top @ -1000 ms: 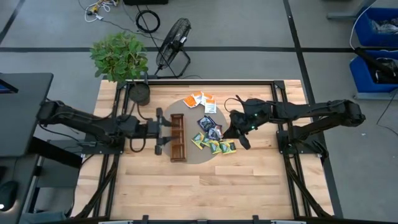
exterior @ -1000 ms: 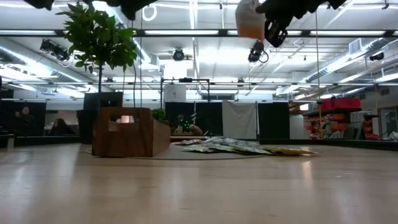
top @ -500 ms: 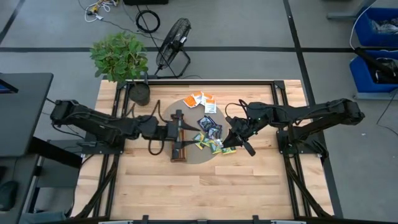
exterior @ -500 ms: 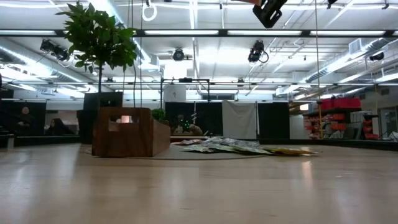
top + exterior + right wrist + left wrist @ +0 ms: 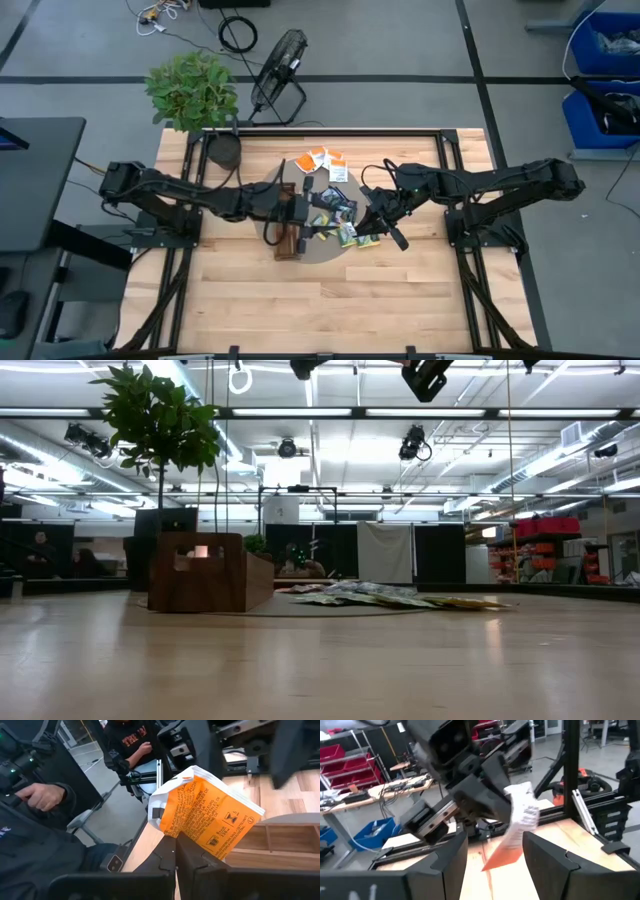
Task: Pick & Place Tea
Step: Put the white tea bag into the bottom section of the wooden organizer
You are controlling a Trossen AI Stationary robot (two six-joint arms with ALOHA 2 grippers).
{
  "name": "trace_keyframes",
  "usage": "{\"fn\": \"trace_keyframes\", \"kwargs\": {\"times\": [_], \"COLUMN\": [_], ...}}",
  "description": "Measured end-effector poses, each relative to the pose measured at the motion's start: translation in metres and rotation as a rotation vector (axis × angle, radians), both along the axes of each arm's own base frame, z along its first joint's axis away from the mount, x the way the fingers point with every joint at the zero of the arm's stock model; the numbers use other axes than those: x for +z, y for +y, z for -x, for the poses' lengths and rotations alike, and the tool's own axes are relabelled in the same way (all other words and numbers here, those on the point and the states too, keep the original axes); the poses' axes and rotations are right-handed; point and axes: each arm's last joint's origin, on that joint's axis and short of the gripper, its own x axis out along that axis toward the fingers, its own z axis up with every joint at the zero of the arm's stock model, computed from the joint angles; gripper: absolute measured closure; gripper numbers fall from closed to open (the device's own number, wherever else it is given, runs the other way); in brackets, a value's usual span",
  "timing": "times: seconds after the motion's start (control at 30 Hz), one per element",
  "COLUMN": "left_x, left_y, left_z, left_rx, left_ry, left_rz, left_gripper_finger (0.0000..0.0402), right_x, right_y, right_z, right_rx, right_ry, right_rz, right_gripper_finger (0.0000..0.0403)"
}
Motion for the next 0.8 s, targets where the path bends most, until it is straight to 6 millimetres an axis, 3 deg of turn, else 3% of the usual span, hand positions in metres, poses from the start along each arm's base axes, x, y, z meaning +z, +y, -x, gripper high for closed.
{"fn": "trace_keyframes", "kwargs": {"times": [0.8], "left_x": [0.0067], "left_y": [0.0022], "left_z": [0.0000], "left_rx": [-0.110], "left_ry": [-0.066], "left_rz": [0.038], "left_gripper_finger": [0.0207], "right_x": [0.0035], "right_y": [-0.0004], "right_z": [-0.0012], "right_rx": [0.004], "right_ry": [-0.051], "right_rz": [0.019], "right_gripper_finger": [0.0403]}}
